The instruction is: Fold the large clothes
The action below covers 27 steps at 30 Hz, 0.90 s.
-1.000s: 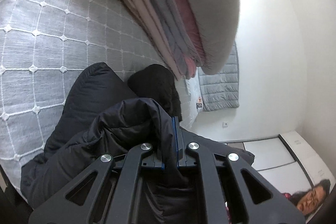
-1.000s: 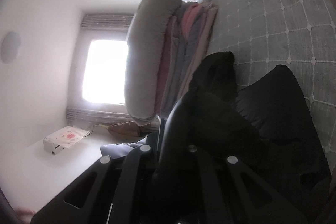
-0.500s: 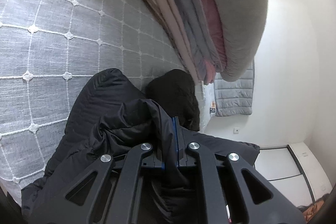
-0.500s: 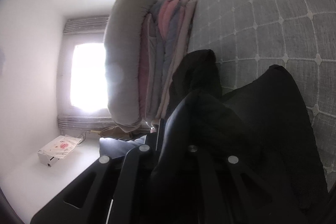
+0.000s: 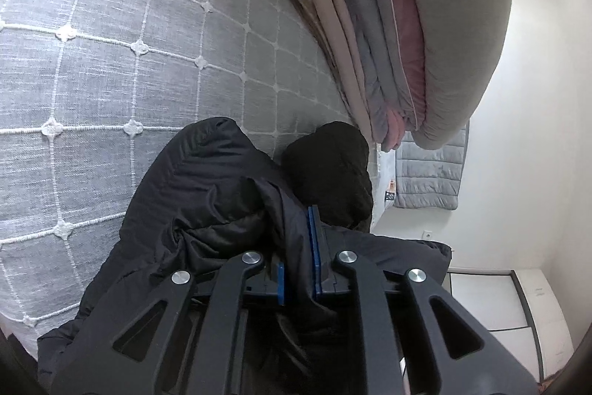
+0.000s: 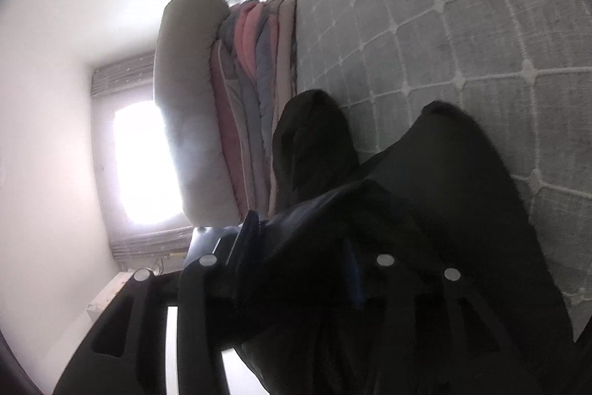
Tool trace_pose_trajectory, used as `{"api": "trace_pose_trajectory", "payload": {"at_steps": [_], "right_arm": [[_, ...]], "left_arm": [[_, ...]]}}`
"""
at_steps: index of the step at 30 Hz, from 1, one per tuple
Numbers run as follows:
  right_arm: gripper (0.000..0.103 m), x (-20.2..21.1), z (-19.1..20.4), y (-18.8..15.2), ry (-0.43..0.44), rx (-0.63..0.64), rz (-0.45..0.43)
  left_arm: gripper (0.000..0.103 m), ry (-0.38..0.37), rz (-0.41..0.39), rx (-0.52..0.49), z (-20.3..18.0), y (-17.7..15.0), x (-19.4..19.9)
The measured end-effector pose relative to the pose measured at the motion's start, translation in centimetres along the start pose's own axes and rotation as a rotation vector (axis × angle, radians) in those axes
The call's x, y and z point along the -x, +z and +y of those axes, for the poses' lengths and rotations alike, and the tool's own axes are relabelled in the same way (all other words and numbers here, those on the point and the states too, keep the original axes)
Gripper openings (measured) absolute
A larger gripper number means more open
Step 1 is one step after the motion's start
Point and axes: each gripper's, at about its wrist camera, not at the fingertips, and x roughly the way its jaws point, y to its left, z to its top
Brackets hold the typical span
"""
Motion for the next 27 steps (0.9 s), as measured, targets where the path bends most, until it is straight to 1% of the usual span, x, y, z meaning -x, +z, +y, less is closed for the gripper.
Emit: {"api": "trace_pose_trajectory", "payload": {"at_steps": [2,5,8,10,13,15,16,18,20,21,23,24,27], "right_arm": [[0.043,0.2,-0.1,0.1,-0.019,-0.001,-0.008],[0.043,0.1,-0.1,0.3,-0.044,-0.007,-0.016],[0.043,0.1,0.0,0.2,-0.066,-0.003,-0.028],[0.044,0.1,0.2,0.2,-0.072,0.004,-0.033],[0.045,0.3,0.1,0.1,-0.070,0.002,-0.036],[0.048,0.4,0.1,0.1,-0.064,-0.004,-0.040],[0.050,0.7,0.3,0.1,-0.057,-0.005,-0.046],[0.053,1.2,0.6,0.1,-0.050,-0.007,-0.060],[0.055,1.9,1.1,0.0,-0.051,-0.003,-0.082],[0.055,2.2,1.5,-0.2,-0.054,0.011,-0.090],[0.057,2.8,2.2,-0.5,-0.051,0.037,-0.109],[0.057,3.3,2.6,-0.6,-0.041,0.044,-0.133],[0.060,4.7,3.5,-0.9,-0.023,0.050,-0.191]], "left_arm": [[0.011,0.007,0.001,0.008,-0.1,0.4,-0.1],[0.013,0.005,-0.010,0.046,-0.1,1.2,-0.1],[0.017,-0.021,-0.033,0.076,-0.2,1.5,0.7],[0.020,-0.052,-0.039,0.087,-0.2,1.7,1.5],[0.022,-0.056,-0.100,0.093,0.0,1.9,3.3],[0.024,-0.092,-0.125,0.110,0.3,2.0,4.4],[0.024,-0.094,-0.142,0.116,0.4,2.1,4.9],[0.034,-0.110,-0.198,0.143,0.7,2.3,6.3],[0.042,-0.091,-0.252,0.153,0.9,2.4,7.8],[0.043,-0.085,-0.271,0.142,0.7,2.3,8.6],[0.043,-0.065,-0.282,0.095,-0.2,1.8,9.5],[0.043,-0.056,-0.281,0.064,-0.8,1.4,9.8],[0.043,-0.032,-0.218,-0.067,-3.9,-0.7,9.2]]}}
